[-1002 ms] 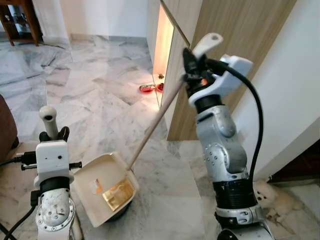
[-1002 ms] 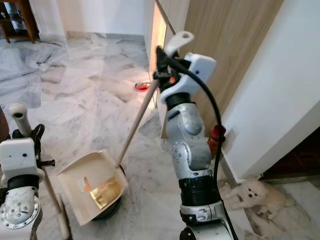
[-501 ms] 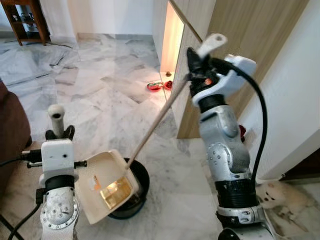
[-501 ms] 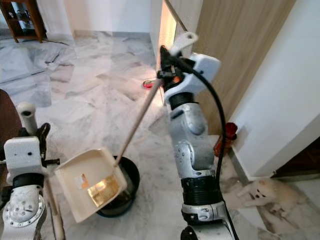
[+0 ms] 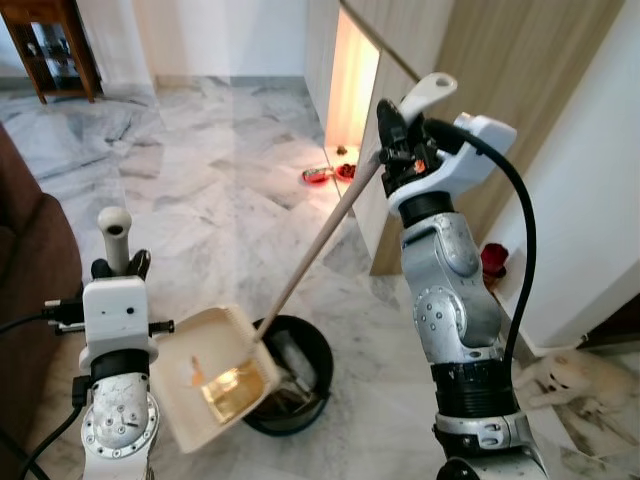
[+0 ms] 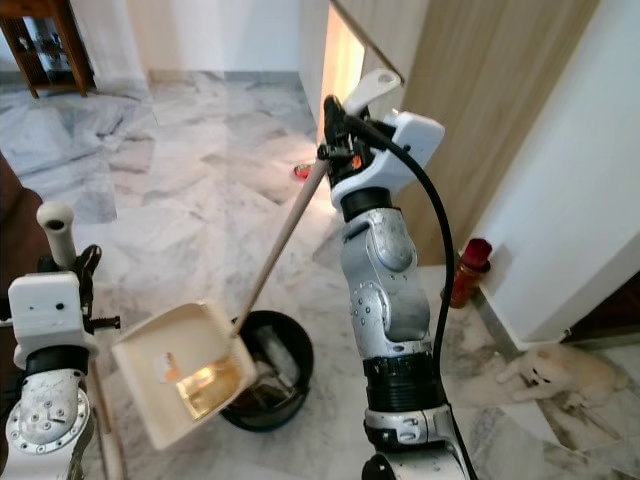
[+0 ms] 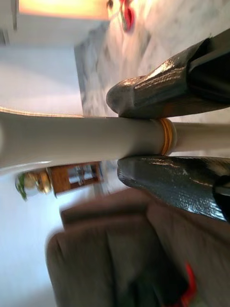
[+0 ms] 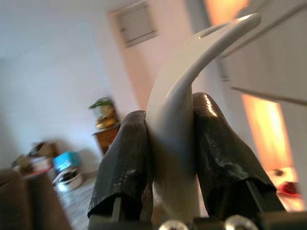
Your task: Sweep floor
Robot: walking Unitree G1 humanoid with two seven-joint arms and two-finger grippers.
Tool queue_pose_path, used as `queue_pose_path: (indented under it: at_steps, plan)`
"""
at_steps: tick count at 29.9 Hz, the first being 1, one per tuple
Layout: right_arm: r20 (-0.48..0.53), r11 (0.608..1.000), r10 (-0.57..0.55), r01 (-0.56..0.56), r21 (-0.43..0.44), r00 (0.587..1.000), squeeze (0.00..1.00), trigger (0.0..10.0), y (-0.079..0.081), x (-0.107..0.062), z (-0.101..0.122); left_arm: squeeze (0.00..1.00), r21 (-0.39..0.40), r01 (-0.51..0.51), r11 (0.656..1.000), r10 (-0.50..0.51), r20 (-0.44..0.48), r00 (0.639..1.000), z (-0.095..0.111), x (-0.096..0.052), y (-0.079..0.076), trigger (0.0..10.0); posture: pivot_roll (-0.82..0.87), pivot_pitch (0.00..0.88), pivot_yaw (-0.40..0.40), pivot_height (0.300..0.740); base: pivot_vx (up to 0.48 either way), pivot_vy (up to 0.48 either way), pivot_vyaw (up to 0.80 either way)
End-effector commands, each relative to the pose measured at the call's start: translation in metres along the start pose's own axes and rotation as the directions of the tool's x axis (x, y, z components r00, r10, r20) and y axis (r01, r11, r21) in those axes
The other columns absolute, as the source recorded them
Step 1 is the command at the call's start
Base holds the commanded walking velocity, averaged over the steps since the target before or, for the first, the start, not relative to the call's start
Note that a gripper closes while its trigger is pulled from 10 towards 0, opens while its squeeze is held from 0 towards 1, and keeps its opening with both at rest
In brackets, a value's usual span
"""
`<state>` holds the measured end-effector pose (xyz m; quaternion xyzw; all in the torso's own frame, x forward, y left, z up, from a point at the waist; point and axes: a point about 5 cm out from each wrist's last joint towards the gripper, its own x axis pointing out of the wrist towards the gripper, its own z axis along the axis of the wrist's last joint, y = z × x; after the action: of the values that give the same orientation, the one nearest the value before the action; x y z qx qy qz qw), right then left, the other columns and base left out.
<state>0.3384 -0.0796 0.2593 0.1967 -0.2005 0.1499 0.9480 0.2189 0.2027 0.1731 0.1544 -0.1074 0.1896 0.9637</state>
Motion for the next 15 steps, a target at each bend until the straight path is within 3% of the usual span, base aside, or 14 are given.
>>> queue_pose_path:
  at_steps: [1, 8, 11, 15]
  plan:
    - [0.082, 0.998, 0.046, -0.049, 0.034, 0.996, 0.00, 10.0, 0.013, 0.005, 0.017, 0.00, 0.008, -0.015, 1.000, 0.015, 0.040, 0.999, 0.008, 0.001, 0.003, 10.0, 0.10, 0.041, -0.061, 0.740, 0.000, 0.480, 0.00]
    - [0.082, 0.998, 0.046, -0.049, 0.033, 0.996, 0.00, 10.0, 0.014, 0.005, 0.017, 0.00, 0.015, -0.011, 1.000, 0.011, 0.047, 0.999, 0.009, 0.001, 0.003, 10.0, 0.10, 0.040, -0.062, 0.740, 0.000, 0.480, 0.00]
    - [0.191, 0.947, 0.305, -0.276, -0.164, 0.933, 0.00, 10.0, 0.063, -0.007, 0.027, 0.00, 0.044, 0.053, 0.998, -0.056, 0.070, 0.996, 0.012, 0.002, -0.008, 10.0, 0.10, 0.047, -0.059, 0.740, 0.000, 0.000, 0.00]
    - [0.181, 0.948, 0.300, -0.272, -0.164, 0.937, 0.00, 10.0, 0.061, -0.007, 0.025, 0.00, 0.056, 0.054, 0.997, -0.058, 0.070, 0.996, 0.012, 0.002, -0.008, 10.0, 0.10, 0.048, -0.060, 0.740, 0.000, -0.333, 0.00]
